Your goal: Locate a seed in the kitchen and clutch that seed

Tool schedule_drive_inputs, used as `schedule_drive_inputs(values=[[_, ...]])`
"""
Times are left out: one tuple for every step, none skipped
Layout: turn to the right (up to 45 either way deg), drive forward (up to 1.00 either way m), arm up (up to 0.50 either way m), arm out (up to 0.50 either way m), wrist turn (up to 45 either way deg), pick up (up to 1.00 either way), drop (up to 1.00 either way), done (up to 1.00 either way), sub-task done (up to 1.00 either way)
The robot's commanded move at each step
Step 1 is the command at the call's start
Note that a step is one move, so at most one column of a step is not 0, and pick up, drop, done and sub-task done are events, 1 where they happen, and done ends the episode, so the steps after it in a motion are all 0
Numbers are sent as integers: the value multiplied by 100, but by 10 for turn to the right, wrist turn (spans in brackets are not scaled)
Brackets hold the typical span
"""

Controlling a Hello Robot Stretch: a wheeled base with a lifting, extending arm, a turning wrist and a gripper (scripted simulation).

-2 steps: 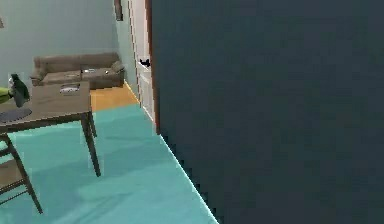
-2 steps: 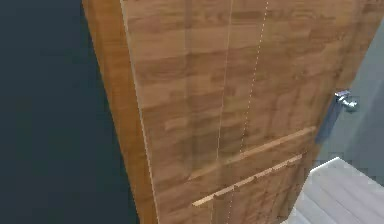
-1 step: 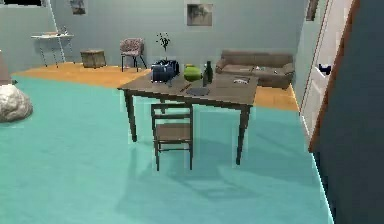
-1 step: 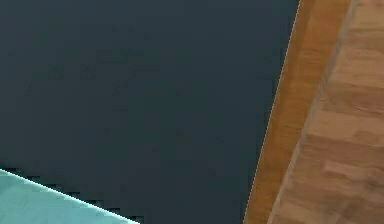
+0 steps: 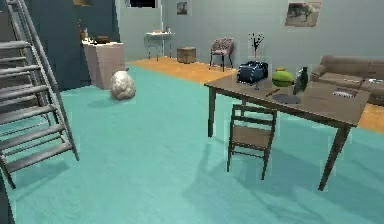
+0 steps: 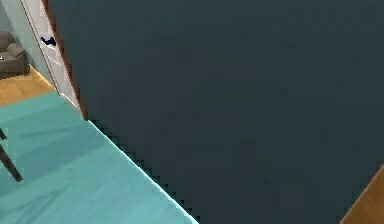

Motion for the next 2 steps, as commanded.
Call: schedule_drive_inputs(values=[[0, 45, 0, 0, 0, 0, 0, 0, 0], [-270, 0, 0, 0, 0, 0, 0, 0, 0]])
